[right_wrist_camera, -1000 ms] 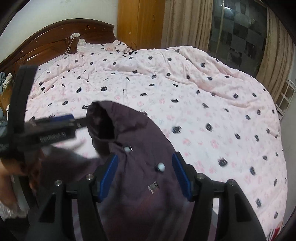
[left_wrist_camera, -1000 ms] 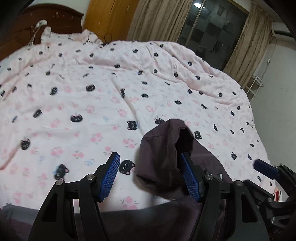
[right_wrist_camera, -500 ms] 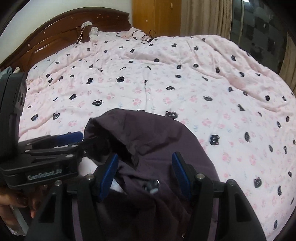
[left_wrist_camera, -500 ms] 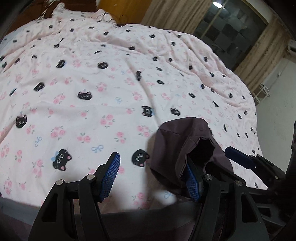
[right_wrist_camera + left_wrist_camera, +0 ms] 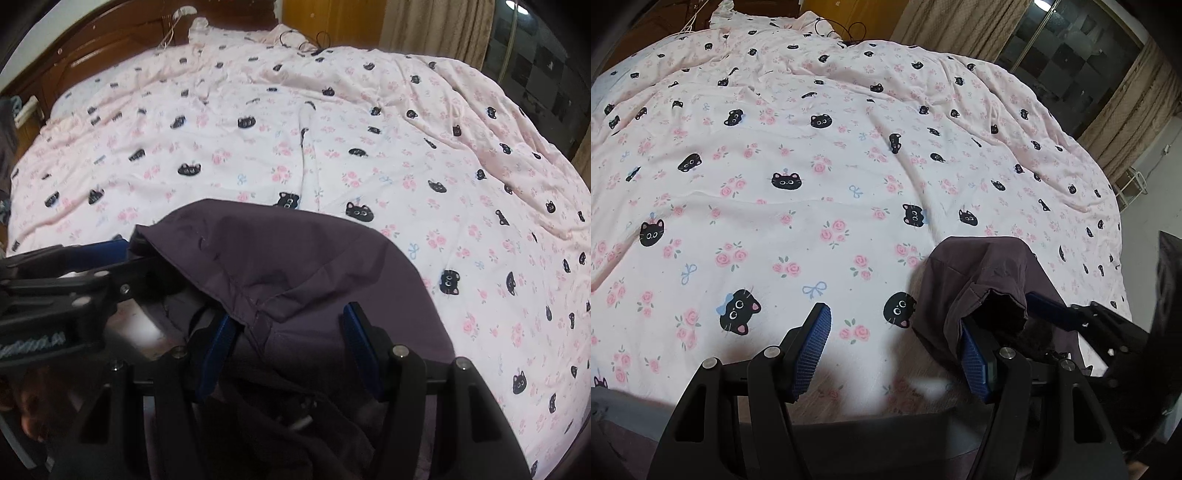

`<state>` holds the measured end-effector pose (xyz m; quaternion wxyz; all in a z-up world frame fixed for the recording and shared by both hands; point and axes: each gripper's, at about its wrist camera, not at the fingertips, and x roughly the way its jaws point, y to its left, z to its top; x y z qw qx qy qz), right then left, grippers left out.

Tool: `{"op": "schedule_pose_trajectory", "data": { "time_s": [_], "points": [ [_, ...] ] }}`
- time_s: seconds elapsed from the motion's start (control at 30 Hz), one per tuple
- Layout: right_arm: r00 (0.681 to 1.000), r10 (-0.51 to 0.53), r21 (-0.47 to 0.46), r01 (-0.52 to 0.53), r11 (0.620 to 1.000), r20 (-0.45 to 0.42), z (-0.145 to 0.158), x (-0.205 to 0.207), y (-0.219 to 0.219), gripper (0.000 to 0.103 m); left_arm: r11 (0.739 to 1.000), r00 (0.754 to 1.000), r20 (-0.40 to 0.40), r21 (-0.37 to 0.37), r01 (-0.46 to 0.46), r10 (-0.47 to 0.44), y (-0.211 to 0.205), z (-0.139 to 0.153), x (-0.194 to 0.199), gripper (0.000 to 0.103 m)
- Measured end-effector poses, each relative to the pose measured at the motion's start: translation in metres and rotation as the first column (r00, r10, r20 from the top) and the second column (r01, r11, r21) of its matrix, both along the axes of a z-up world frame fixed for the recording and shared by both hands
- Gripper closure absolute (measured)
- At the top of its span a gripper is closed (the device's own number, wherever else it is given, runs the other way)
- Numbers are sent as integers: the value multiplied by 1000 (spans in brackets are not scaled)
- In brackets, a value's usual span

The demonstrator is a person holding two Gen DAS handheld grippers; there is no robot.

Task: Fold clothes
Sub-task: 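Lift the dark purple hood with both grippers and raise the jacket off the duvet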

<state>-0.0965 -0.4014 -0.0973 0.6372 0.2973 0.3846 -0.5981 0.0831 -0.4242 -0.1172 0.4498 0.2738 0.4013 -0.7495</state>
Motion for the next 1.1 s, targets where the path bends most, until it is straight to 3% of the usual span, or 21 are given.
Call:
{"op": "schedule_pose_trajectory", "data": {
  "time_s": [0.13, 0.33, 0.43, 0.77, 0.87, 0.97, 1.1],
  "points": [
    [996, -9, -10, 9, 1000, -85, -10, 12, -9, 41, 1000, 1000, 13, 0, -9, 9, -1, -1, 1, 42],
    [974, -195, -103, 183, 978, -116, 1, -15, -14, 37, 1000, 999, 32, 8, -9, 9, -2, -6, -2, 42],
    [952, -276, -179, 251, 951, -131, 17, -30, -8, 30, 1000, 999, 35, -15, 12, -11, 2, -2, -8, 41],
    [883, -439, -444, 331, 832, -165, 78, -56, 43, 29, 989, 995, 20, -108, 100, -98, 15, 14, -41, 41],
    [879, -452, -458, 343, 820, -151, 86, -67, 53, 28, 986, 994, 42, -132, 104, -100, 18, 16, -50, 40],
    [872, -466, -464, 354, 812, -149, 89, -79, 63, 28, 982, 995, 45, -159, 98, -92, 22, 21, -52, 31],
    [862, -492, -458, 389, 799, -125, 85, -98, 75, 25, 969, 993, 74, -226, 105, -91, 30, 29, -57, 30]
  ]
}}
